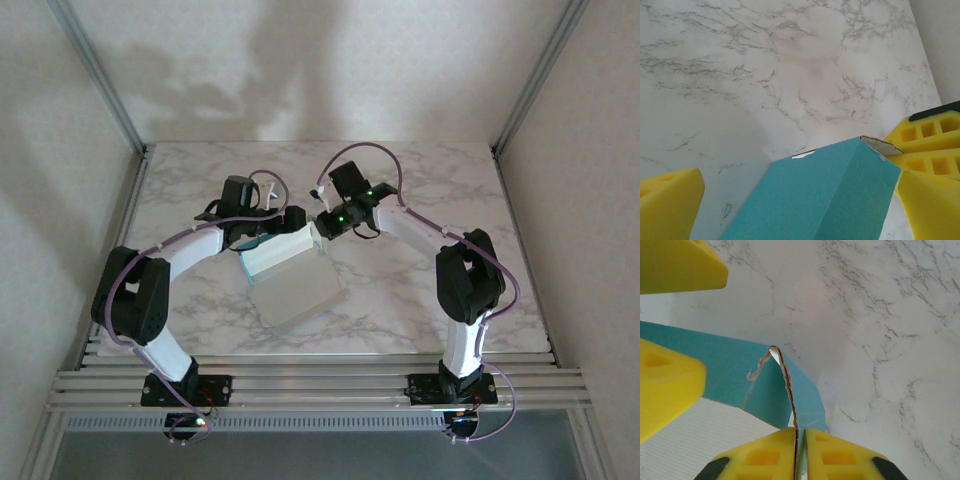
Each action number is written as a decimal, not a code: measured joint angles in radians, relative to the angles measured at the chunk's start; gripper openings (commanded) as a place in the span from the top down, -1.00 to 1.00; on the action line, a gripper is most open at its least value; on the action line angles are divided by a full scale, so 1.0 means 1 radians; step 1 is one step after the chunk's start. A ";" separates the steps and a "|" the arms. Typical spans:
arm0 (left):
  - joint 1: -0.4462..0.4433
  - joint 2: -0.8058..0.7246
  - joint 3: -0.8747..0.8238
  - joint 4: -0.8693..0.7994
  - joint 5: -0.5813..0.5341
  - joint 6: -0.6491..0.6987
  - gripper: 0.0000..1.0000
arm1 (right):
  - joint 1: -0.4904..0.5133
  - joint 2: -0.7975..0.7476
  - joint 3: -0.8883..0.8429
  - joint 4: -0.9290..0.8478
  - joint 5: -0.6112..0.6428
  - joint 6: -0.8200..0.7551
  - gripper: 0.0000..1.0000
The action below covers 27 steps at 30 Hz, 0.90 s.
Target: Fold the paper box
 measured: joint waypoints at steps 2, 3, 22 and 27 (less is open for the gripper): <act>0.000 0.001 0.000 0.004 0.000 -0.018 -0.99 | 0.002 0.000 0.000 0.008 0.000 0.014 0.75; -0.001 0.001 0.000 0.008 0.000 -0.031 -0.99 | 0.003 0.000 0.000 0.013 0.000 0.021 0.75; -0.057 -0.041 -0.060 0.048 -0.118 -0.182 -0.99 | 0.037 -0.001 -0.039 0.095 0.045 0.080 0.78; -0.047 -0.085 -0.061 0.037 -0.125 -0.182 -0.99 | 0.046 -0.001 -0.039 0.109 0.033 0.064 0.78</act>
